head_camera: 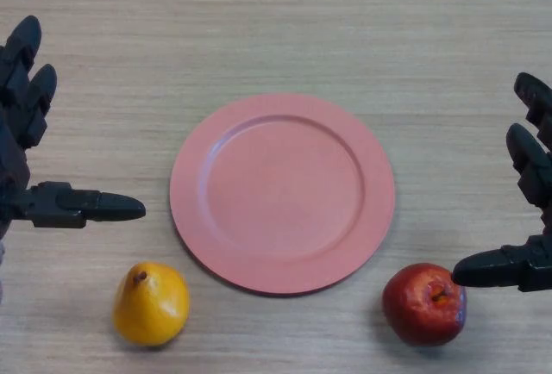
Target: Pick up the yellow pear and place it on the plate
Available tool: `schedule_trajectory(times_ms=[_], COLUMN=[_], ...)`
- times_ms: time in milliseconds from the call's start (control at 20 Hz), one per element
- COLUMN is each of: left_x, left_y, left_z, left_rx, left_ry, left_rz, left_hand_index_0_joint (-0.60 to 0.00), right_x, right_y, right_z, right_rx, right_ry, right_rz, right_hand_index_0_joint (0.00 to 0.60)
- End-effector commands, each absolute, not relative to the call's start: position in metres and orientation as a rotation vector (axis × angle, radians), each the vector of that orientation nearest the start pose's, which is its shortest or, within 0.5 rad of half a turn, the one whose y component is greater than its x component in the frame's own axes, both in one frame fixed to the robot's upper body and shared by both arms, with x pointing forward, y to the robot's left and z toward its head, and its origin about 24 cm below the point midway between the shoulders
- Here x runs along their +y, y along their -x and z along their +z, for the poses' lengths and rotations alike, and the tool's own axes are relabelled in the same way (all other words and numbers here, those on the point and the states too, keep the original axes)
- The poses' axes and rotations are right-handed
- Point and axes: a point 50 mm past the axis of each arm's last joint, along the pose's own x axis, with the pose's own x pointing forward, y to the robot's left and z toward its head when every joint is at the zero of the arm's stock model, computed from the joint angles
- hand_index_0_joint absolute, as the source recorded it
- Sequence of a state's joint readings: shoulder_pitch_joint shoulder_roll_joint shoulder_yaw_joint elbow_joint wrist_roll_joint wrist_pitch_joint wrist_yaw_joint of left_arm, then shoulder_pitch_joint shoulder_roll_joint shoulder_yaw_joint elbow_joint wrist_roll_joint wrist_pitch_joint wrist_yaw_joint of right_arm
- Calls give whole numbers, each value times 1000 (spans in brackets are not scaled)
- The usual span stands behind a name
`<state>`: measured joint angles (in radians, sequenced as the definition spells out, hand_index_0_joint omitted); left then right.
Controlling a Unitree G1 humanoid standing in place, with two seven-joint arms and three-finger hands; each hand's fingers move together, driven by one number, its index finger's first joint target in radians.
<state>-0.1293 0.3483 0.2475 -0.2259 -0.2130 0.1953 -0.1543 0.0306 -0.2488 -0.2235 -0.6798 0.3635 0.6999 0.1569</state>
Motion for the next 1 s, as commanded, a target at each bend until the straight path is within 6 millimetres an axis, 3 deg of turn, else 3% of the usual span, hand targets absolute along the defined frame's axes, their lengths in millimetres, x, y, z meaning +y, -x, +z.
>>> schedule_trajectory(times_ms=[50, 500, 700, 1000], left_x=[249, 241, 230, 224], left_y=[-258, -245, -224, -194], left_z=[182, 177, 171, 150], left_rx=[-461, -439, -343, -350], left_ry=[-247, -284, -326, -315], left_rz=[66, 43, -52, -37], left_hand_index_0_joint=[0, 0, 0, 0], right_x=[-203, -200, -198, -192], right_y=[-217, -220, -223, -227], right_z=[172, 169, 169, 168], right_rx=[-210, -199, -194, -194], right_ry=[30, 21, 10, 24], right_rz=[143, 150, 152, 168], right_hand_index_0_joint=[0, 0, 0, 0])
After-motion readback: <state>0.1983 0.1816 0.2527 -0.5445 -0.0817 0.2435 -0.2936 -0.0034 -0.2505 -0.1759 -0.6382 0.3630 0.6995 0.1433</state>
